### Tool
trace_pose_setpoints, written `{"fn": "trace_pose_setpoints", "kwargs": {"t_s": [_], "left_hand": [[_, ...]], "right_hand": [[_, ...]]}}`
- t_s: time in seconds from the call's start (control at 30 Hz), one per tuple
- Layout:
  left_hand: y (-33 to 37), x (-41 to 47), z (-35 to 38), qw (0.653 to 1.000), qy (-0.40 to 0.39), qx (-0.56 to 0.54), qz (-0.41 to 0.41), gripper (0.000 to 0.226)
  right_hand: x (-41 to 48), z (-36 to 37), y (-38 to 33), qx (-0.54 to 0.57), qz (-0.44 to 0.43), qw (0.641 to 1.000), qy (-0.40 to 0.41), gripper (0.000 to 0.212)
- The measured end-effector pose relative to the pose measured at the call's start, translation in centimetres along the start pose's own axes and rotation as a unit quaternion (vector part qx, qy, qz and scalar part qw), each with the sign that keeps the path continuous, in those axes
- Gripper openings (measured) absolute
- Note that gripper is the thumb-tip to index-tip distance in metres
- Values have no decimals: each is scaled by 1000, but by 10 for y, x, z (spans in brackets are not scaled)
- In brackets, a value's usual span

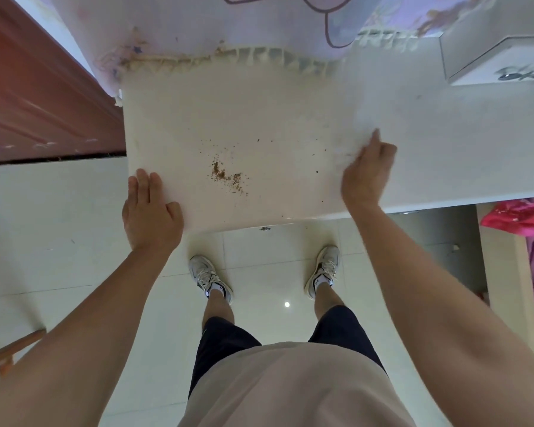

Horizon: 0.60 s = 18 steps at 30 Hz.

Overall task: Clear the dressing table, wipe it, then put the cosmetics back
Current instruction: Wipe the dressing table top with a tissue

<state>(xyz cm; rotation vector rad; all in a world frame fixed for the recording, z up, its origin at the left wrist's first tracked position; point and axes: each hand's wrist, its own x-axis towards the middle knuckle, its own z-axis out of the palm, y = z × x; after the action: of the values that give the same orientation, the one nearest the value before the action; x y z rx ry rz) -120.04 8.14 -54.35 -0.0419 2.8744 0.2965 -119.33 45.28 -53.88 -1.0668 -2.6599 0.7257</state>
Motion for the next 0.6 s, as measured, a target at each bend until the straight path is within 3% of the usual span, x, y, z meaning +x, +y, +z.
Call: {"fn": "trace_pose_setpoints", "kwargs": {"t_s": [0.13, 0.27, 0.4, 0.47, 0.6], "left_hand": [[0, 0, 1, 1000, -2, 0, 0, 64], [0, 2, 2, 1000, -3, -4, -5, 64], [-5, 2, -1, 1000, -8, -2, 8, 60], [-9, 1, -5, 1000, -13, -4, 19, 61], [-15, 0, -6, 999, -5, -27, 25, 63]], "right_hand": [[-4, 14, 6, -173, 58, 980, -77, 64], [-28, 56, -62, -199, -130, 963, -127, 64], [-68, 78, -118, -171, -302, 916, -203, 69], [-73, 82, -127, -134, -348, 898, -233, 68], [-61, 64, -102, 16, -252, 953, -169, 63]]}}
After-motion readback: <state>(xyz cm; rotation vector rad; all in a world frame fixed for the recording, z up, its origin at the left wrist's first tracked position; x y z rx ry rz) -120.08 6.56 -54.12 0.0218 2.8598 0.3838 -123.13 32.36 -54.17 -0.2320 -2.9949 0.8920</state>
